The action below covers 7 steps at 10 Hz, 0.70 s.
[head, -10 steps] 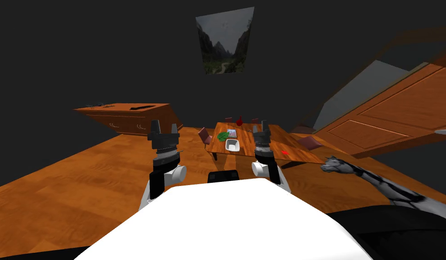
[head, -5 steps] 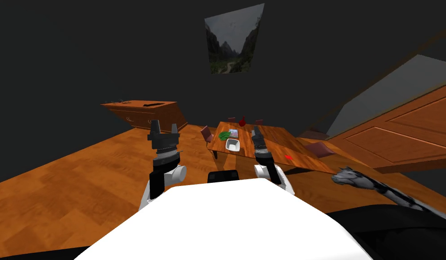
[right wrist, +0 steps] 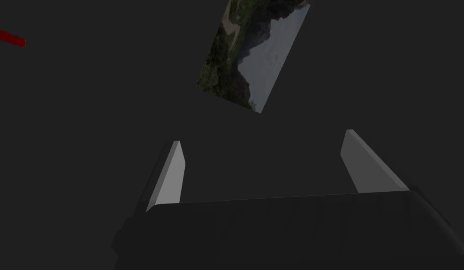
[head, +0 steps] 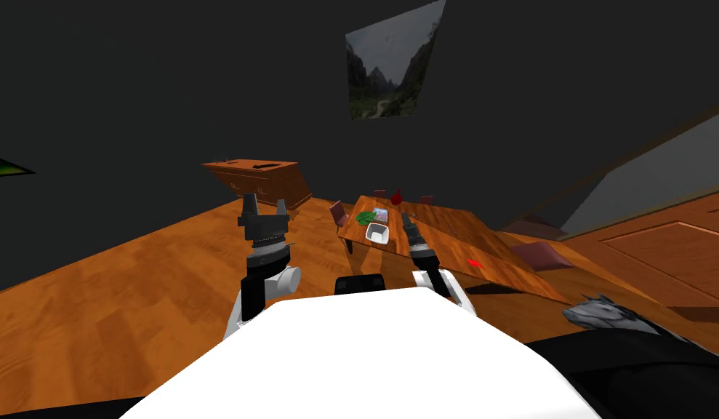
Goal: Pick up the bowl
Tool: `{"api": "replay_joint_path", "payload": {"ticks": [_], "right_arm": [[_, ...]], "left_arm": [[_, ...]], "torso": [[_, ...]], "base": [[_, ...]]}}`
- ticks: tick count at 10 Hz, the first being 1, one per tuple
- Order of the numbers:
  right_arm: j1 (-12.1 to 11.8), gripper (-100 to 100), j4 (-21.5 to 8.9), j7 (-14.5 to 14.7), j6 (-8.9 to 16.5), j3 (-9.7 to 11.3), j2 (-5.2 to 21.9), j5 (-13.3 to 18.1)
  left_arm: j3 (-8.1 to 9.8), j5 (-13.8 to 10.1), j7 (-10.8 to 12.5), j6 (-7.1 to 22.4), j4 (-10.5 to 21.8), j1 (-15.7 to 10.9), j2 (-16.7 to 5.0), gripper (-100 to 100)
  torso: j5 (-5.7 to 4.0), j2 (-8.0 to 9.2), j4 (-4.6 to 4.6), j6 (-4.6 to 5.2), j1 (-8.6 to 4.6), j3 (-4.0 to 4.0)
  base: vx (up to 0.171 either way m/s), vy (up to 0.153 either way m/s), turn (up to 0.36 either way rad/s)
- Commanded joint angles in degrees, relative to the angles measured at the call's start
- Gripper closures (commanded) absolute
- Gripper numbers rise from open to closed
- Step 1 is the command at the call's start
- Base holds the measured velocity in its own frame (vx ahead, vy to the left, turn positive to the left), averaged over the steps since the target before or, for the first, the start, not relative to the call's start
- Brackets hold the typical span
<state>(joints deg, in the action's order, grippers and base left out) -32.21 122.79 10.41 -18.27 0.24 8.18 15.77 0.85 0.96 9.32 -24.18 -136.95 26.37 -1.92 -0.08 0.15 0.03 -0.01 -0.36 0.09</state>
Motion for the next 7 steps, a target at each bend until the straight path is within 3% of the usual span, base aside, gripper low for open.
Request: {"api": "replay_joint_path", "payload": {"ticks": [1,6,7], "right_arm": [[-0.1,-100,-0.8,0.7,1.1,-0.5,0.6,1.9],[-2.1,-100,-7.3,6.3,6.1,-1.5,2.5,10.6],[-2.1,-100,-7.3,6.3,6.1,-1.5,2.5,11.7]], "left_arm": [[0.0,0.0,0.0,0.0,0.0,0.0,0.0,0],[0.0,0.0,0.0,0.0,0.0,0.0,0.0,0],[0.0,0.0,0.0,0.0,0.0,0.0,0.0,0]], "torso": [[0.0,0.0,0.0,0.0,0.0,0.0],[0.03,-0.15,-0.03,0.01,0.17,-0.09],[0.03,-0.15,-0.03,0.0,0.15,-0.09]], "base": [[-0.028,-0.07,0.078],[-0.024,-0.041,0.203],[-0.013,-0.032,0.11]]}}
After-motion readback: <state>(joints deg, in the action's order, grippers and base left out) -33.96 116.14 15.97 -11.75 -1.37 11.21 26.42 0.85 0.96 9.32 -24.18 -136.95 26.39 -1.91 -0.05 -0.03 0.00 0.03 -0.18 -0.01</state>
